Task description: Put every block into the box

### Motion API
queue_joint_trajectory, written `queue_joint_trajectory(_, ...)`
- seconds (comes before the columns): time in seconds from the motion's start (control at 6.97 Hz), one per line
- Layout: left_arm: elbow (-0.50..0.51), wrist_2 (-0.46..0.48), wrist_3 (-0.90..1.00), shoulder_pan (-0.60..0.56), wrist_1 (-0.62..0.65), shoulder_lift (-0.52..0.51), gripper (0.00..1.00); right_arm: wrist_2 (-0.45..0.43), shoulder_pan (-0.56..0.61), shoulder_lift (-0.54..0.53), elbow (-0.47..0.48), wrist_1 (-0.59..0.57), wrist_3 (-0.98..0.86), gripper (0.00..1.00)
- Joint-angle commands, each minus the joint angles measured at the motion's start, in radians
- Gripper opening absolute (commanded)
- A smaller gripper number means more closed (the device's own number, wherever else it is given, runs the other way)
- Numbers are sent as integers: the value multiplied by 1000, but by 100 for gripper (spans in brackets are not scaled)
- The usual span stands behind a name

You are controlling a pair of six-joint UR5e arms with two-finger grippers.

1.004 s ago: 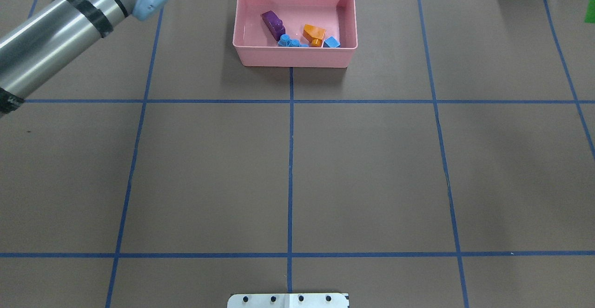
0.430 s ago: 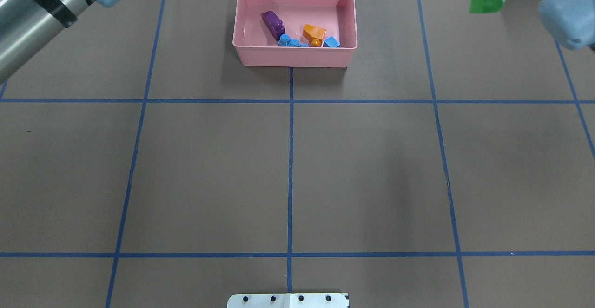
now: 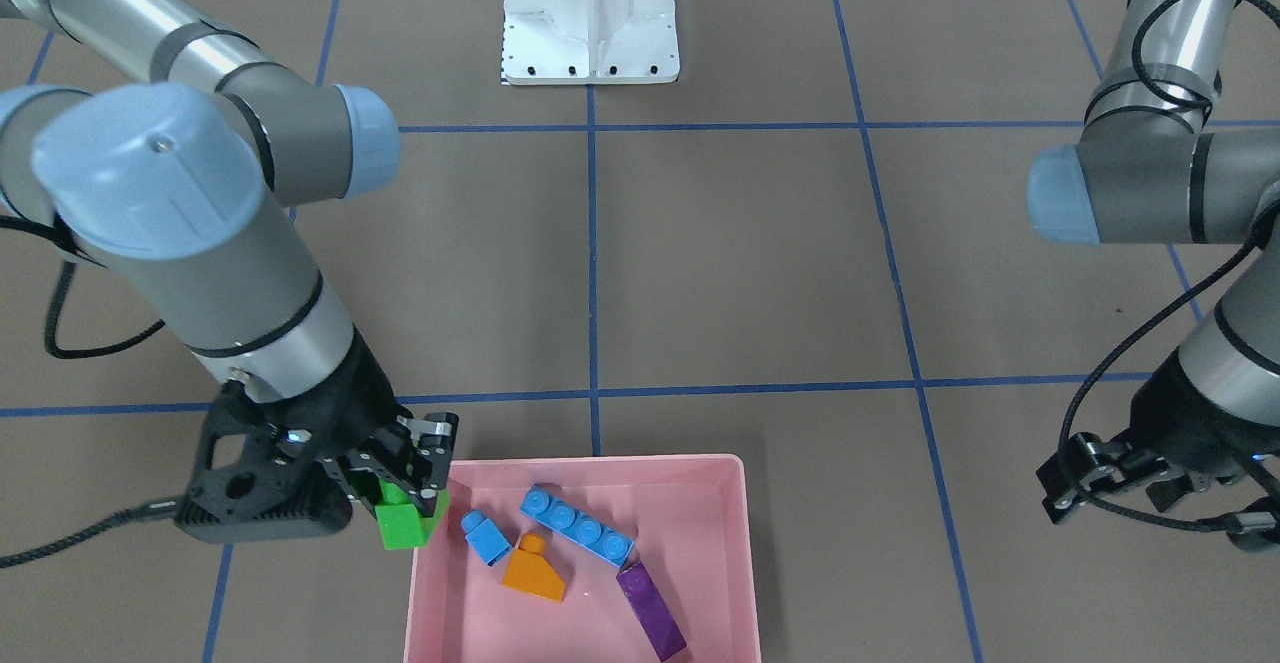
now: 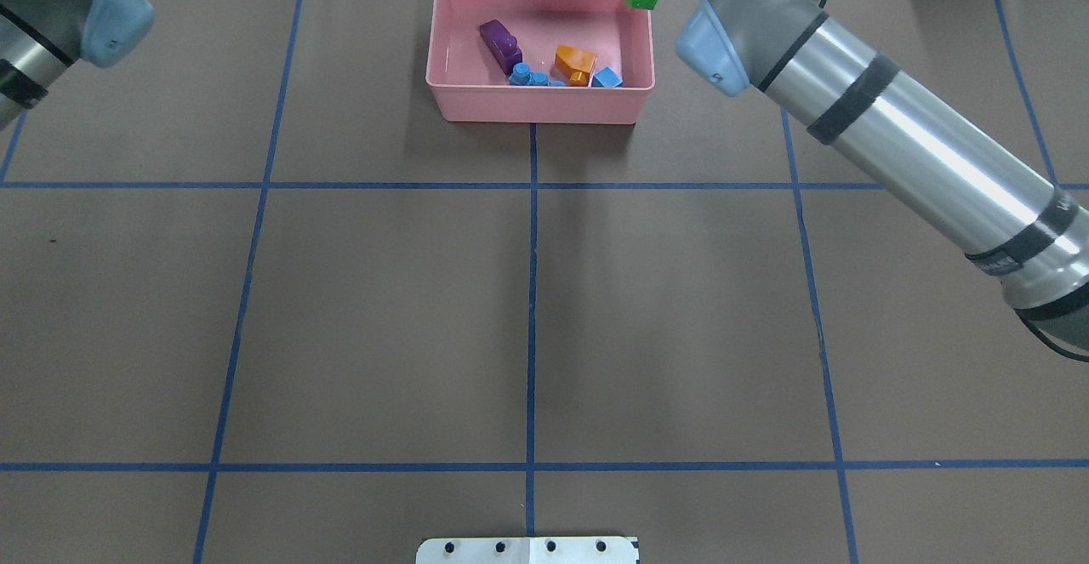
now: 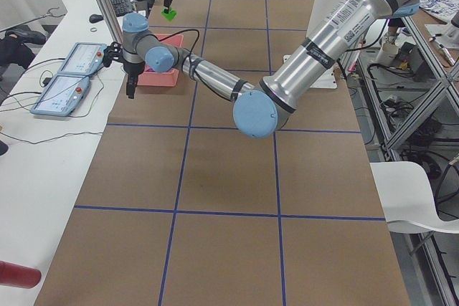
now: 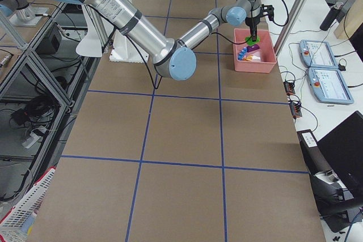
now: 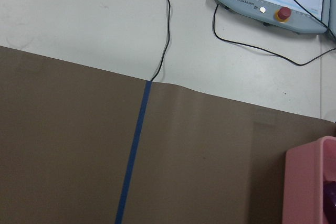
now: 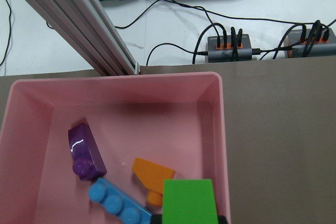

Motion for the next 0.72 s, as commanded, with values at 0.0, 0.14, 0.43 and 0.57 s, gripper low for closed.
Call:
queue_joint_trajectory(0.0, -57, 1, 122, -7, 1, 82, 100, -58, -63, 56, -167, 139, 27, 0)
queue_joint_trajectory(0.14, -86, 1, 129, -7, -1, 120, 100, -59, -69, 86, -227, 189, 50, 0)
queue_joint_trajectory(0.43, -180, -10, 135, -5, -3, 198, 100, -58, -74, 118, -287, 240, 92, 64)
queue_joint_trajectory(0.57, -226, -10, 224, -5, -1, 245, 100, -62, -72, 118, -287, 237, 142, 98)
